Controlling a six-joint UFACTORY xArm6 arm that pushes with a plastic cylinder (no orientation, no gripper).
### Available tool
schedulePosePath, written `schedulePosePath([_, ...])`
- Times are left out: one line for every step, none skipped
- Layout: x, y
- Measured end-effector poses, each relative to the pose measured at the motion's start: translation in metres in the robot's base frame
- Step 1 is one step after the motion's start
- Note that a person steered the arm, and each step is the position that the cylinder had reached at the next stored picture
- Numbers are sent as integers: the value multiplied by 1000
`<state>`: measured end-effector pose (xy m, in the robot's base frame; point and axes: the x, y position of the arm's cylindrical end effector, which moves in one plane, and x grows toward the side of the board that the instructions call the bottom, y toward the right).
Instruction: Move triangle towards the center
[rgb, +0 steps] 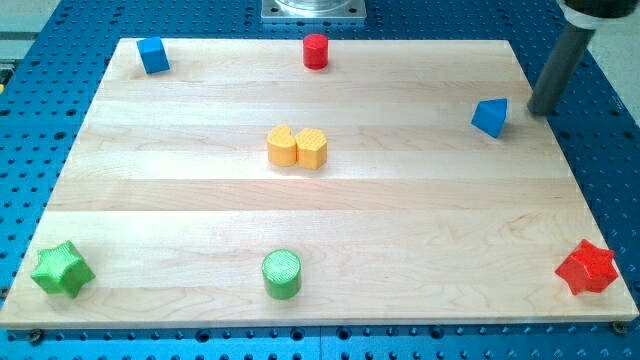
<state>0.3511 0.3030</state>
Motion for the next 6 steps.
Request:
schedulePosePath([1, -46])
schedulePosePath([1, -110])
schedulePosePath([10, -92])
schedulePosePath([18, -43])
schedulePosePath([38, -35])
schedulePosePath([40, -102])
